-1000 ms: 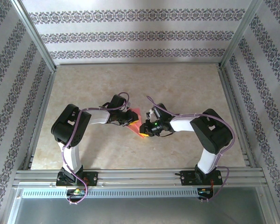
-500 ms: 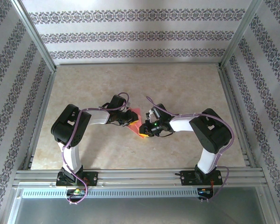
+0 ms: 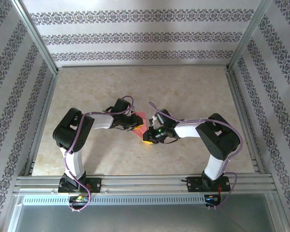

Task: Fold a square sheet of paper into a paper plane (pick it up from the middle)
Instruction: Fourth fold the wing at the center of the table.

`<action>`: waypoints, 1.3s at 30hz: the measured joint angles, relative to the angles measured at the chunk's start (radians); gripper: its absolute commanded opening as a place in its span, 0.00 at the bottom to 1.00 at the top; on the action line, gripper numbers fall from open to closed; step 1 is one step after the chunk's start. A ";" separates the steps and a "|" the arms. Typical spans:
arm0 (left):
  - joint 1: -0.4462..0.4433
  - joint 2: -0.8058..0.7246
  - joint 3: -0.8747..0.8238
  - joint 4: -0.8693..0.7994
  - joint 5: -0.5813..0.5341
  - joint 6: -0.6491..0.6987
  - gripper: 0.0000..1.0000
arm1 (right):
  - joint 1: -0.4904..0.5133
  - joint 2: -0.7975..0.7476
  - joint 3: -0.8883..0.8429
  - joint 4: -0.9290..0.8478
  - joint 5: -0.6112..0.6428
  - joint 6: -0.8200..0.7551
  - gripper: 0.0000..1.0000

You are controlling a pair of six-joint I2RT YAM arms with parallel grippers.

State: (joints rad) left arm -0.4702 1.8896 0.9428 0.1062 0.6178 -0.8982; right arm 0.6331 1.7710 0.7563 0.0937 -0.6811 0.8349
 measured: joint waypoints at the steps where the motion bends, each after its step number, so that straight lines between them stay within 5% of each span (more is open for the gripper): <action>1: 0.000 0.000 0.000 0.000 0.000 0.000 0.26 | 0.000 0.002 0.000 0.000 0.000 0.000 0.18; 14: 0.000 0.000 0.000 0.000 0.000 0.000 0.25 | -0.009 -0.145 0.006 -0.044 0.098 -0.022 0.13; 39: 0.000 -0.006 0.000 -0.001 -0.001 0.000 0.26 | -0.006 -0.001 0.035 -0.053 0.142 0.031 0.11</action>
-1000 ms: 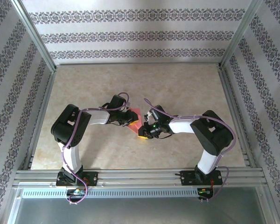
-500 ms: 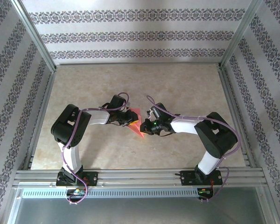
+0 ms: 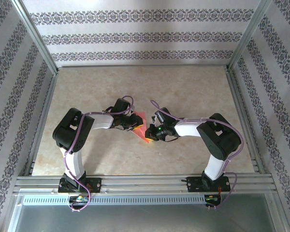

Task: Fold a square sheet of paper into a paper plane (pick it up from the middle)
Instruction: Fourth fold the wing at the center of the table.

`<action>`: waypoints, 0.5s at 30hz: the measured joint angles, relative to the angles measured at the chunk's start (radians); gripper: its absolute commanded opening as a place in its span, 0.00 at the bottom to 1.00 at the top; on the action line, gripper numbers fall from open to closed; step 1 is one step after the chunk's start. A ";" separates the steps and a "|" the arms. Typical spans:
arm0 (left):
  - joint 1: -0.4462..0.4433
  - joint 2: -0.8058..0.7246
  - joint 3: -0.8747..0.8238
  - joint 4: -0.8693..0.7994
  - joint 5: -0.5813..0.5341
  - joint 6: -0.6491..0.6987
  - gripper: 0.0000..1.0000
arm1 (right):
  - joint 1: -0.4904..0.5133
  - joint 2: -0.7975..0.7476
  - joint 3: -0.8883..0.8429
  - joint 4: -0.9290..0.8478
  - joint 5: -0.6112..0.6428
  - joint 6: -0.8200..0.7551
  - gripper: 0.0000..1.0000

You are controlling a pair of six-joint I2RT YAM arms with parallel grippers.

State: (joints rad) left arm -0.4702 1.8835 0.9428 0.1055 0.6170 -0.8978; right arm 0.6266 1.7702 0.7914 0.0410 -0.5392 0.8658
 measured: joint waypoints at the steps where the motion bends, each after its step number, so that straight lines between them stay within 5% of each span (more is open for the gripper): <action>1: 0.000 -0.002 0.000 -0.001 0.000 0.000 0.26 | 0.000 0.002 0.003 -0.005 0.000 0.000 0.11; 15: -0.067 -0.099 -0.010 -0.053 -0.019 0.060 0.22 | 0.006 0.008 0.024 -0.037 0.012 -0.012 0.11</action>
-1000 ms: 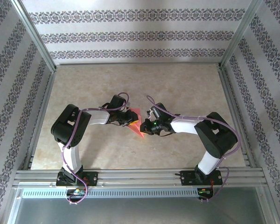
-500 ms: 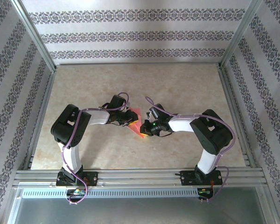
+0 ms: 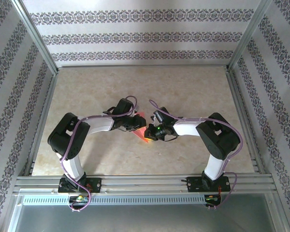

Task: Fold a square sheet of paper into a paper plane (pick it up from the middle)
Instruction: Fourth fold the wing at the center of the table.

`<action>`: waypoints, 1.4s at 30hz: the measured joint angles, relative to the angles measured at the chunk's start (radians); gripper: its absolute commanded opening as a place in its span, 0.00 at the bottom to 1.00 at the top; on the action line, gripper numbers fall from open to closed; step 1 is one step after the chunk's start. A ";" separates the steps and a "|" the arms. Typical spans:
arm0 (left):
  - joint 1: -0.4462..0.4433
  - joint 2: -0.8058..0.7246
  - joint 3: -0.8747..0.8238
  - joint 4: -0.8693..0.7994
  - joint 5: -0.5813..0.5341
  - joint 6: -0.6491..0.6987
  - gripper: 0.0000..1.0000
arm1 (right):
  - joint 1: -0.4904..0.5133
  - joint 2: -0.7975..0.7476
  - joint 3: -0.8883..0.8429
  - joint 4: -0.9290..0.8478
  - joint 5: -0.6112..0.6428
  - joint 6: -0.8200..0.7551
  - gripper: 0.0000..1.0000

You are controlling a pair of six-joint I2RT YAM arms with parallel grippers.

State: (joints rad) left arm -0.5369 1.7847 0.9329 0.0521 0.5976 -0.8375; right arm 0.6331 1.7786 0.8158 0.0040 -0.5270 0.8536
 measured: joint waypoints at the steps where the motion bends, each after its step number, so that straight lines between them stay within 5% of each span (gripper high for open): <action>1: 0.000 0.001 -0.005 -0.001 0.000 0.001 0.22 | 0.000 0.000 0.000 -0.001 0.000 0.000 0.11; 22: 0.007 0.077 0.026 -0.057 -0.020 0.047 0.23 | 0.005 0.005 0.026 -0.057 0.023 -0.059 0.12; 42: 0.150 0.191 0.176 -0.166 0.115 0.163 0.23 | 0.005 0.001 0.005 -0.037 0.029 -0.087 0.12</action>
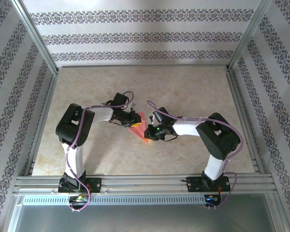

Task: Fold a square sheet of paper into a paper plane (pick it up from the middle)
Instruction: Fourth fold the wing at the center of the table.

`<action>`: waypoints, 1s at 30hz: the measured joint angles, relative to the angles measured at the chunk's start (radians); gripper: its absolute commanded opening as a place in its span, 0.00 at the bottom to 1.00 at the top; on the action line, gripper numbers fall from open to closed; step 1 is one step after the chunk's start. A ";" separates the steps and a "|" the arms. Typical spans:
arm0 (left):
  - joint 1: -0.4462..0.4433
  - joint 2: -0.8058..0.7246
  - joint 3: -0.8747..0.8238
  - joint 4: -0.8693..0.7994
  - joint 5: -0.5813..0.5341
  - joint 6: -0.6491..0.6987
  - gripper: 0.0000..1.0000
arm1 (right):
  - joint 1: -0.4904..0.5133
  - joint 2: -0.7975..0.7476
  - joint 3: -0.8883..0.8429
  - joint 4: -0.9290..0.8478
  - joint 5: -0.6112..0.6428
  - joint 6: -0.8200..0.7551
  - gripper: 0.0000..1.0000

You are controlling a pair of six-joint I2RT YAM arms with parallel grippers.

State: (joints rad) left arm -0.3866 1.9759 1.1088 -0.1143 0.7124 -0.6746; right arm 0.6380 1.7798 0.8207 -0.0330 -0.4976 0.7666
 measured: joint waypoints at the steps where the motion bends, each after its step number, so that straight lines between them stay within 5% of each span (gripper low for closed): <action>1: 0.011 0.008 0.012 -0.006 0.003 0.007 0.23 | 0.000 0.000 -0.001 0.002 0.000 0.000 0.12; 22: 0.118 0.060 0.125 -0.065 -0.060 0.119 0.23 | 0.006 -0.006 -0.012 0.018 0.007 0.001 0.12; 30: 0.224 0.074 0.219 -0.123 -0.227 0.182 0.23 | 0.006 -0.015 -0.019 0.018 0.007 -0.007 0.12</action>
State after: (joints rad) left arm -0.1623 2.0495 1.3277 -0.2371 0.4858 -0.4927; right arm 0.6445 1.7649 0.8021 -0.0154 -0.4904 0.7597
